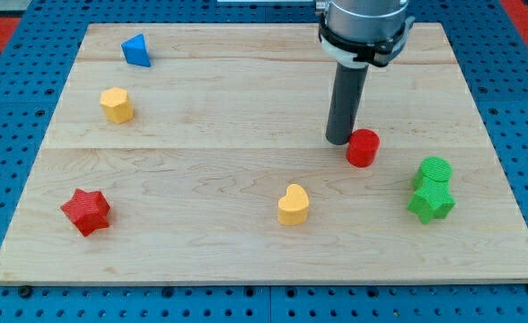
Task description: Slightly push the red star towards the upside
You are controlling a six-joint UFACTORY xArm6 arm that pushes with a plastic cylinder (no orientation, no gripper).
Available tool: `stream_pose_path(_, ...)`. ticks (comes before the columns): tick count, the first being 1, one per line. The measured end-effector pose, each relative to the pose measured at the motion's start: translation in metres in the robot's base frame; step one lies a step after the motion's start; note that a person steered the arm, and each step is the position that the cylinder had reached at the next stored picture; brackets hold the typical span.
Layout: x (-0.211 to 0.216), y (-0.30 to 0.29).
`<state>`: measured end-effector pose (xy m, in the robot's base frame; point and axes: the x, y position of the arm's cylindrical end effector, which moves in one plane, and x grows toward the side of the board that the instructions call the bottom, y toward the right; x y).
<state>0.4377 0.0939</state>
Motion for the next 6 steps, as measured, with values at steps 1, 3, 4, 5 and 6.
stream_pose_path(1,0.02,0.008)
stream_pose_path(3,0.052,0.024)
stream_pose_path(4,0.053,0.009)
stream_pose_path(5,0.076,-0.024)
stream_pose_path(6,0.118,-0.024)
